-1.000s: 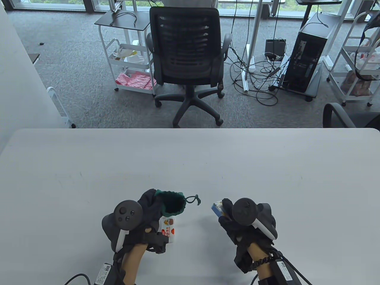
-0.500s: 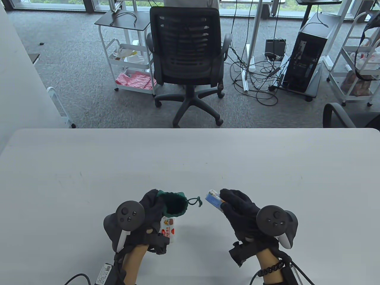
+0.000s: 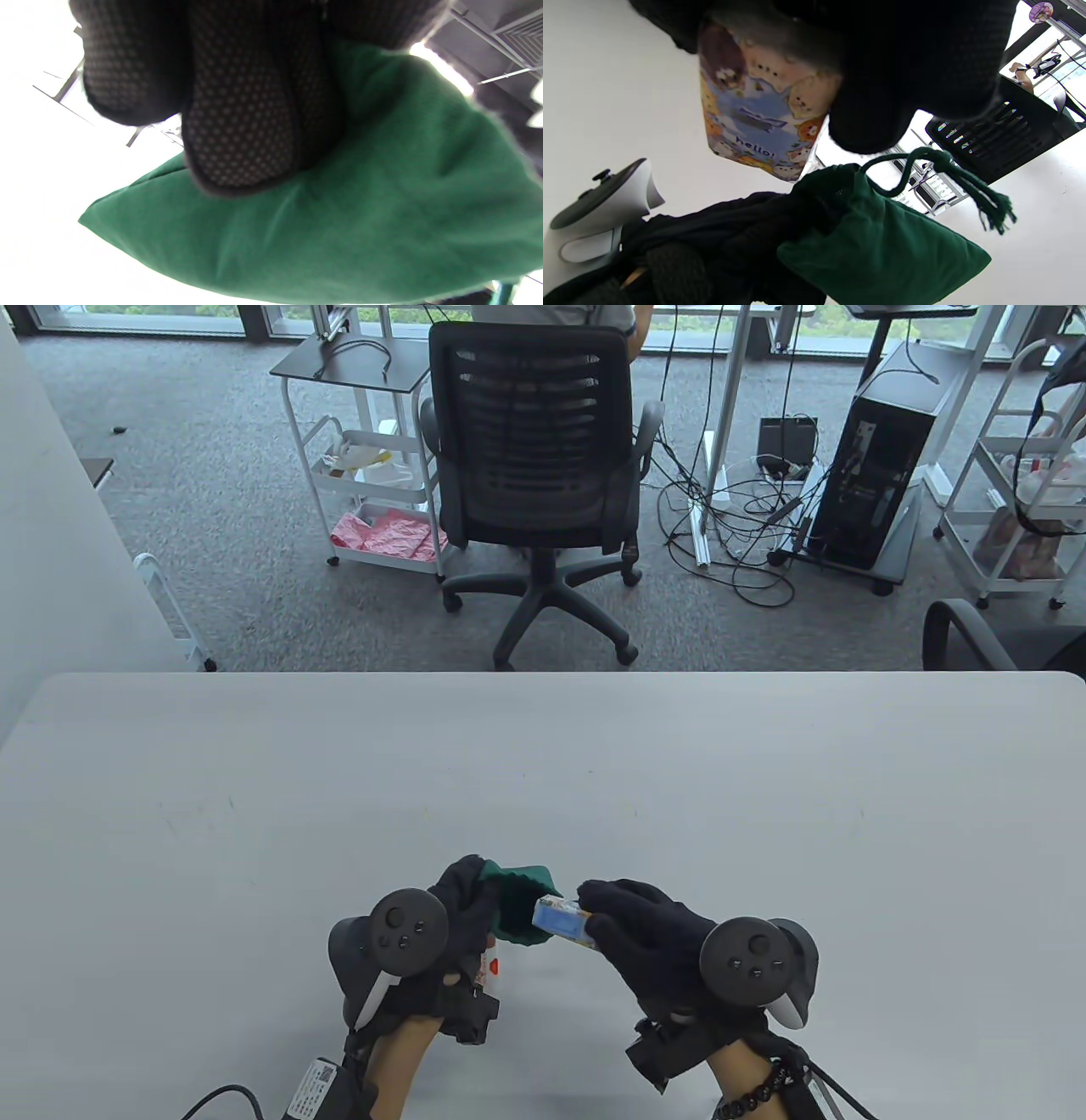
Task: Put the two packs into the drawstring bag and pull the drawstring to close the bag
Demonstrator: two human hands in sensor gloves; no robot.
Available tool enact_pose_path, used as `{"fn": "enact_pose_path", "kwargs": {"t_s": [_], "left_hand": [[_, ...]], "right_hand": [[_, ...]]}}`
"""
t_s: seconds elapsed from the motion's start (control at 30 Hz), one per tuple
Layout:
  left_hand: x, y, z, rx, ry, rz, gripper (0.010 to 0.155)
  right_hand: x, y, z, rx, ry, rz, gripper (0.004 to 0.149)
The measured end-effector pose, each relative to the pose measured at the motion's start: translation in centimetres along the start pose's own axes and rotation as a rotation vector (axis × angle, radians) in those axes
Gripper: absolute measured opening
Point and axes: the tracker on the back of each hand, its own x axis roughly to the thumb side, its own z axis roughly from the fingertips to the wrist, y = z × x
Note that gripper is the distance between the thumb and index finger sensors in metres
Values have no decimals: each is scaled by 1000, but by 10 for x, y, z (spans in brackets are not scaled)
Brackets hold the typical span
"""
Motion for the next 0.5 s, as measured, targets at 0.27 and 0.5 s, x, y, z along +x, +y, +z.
{"fn": "enact_pose_path", "kwargs": {"t_s": [0.27,0.5], "left_hand": [[16,-8,4,-34,-89,-70,49],[21,-9,5,-52,-121,-107,47]], "right_hand": [[-1,10,0,7,40,132,53],[6,15,1,-3,30,301,53]]}}
